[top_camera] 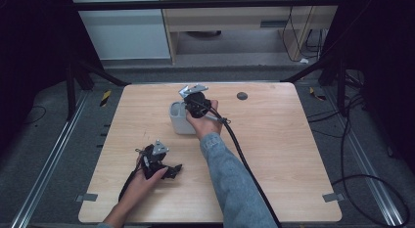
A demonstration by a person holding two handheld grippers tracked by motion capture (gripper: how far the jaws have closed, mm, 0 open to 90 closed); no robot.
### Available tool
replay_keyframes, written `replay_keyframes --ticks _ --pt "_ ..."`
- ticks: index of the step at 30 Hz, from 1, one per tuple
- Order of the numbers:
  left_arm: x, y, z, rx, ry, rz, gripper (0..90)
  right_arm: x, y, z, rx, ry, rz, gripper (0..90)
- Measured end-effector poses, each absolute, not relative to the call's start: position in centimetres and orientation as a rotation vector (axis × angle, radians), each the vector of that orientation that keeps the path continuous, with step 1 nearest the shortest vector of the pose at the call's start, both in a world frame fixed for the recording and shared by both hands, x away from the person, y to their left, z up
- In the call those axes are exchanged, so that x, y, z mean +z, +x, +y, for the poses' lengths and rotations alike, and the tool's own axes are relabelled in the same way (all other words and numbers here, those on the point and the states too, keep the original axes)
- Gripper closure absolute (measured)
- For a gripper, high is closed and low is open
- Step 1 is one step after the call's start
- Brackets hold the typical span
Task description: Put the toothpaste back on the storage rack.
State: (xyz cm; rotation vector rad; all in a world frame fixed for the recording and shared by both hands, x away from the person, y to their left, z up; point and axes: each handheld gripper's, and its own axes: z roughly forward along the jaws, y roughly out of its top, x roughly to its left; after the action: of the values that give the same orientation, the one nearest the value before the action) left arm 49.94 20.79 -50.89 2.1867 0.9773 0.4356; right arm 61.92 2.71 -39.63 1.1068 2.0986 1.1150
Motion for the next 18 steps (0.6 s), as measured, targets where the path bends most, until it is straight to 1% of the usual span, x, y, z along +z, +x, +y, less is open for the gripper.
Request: replay_keyframes --ticks 18 --pt "-50.88 49.94 20.79 0.436 2.187 0.977 0.0 -39.44 62.3 3.78 1.068 1.094 2.137 78.3"
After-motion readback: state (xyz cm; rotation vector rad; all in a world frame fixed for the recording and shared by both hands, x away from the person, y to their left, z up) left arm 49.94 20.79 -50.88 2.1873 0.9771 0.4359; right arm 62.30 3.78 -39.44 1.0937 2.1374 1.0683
